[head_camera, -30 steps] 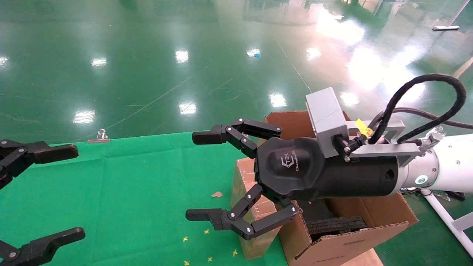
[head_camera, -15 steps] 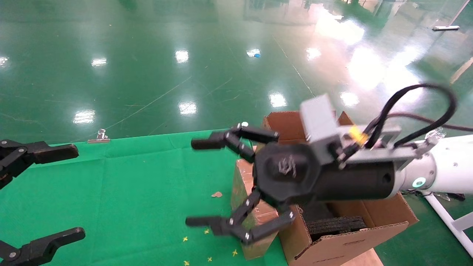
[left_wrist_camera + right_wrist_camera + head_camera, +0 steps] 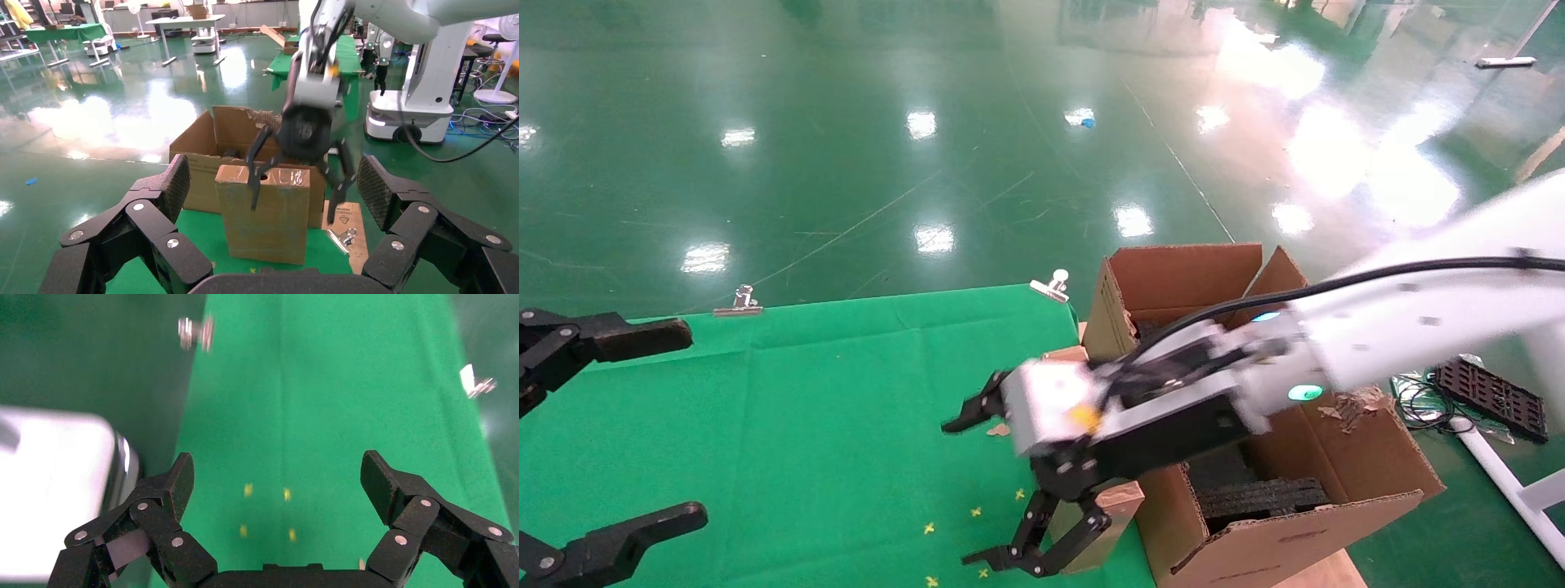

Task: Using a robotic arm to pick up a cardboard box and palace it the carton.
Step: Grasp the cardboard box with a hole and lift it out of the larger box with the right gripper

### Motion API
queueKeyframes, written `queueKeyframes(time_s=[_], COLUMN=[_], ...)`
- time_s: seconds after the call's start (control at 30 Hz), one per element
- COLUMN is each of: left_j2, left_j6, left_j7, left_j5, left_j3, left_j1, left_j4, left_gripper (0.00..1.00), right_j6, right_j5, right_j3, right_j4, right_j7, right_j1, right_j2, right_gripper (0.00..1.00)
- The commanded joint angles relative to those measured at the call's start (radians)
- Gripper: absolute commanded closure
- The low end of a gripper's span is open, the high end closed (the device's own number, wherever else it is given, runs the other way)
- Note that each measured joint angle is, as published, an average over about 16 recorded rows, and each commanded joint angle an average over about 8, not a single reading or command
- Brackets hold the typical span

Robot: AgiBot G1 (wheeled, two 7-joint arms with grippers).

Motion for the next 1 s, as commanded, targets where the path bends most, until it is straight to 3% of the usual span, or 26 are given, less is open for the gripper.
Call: queueKeyframes(time_s=[0.03, 0.4, 0.73, 1.0], left_j2=[0.000, 0.000, -0.001, -0.001], left_j6=[0.000, 0.000, -0.001, -0.001], left_j7=[0.000, 0.000, 0.001, 0.001], left_j5=[0.000, -0.001, -0.001, -0.002], left_j3=[0.000, 0.001, 0.002, 0.002], left_j1=[0.000, 0.000, 0.000, -0.001], left_j4=[0.000, 0.000, 0.000, 0.000], left_gripper=[0.00, 0.00, 0.00, 0.00], right_j6=[-0.011, -0.022, -0.022, -0.008], right_j5=[-0.072, -0.244, -0.226, -0.194], right_j3=[-0.061, -0.400, -0.672, -0.863], right_j4=[0.001, -0.001, 0.000, 0.002], right_j7=[0.013, 0.208, 0.331, 0.359], right_j1=[0.055, 0.348, 0.646, 0.735], right_j2=[-0.034, -0.148, -0.177, -0.187], right_gripper=[0.00, 0.00, 0.00, 0.00])
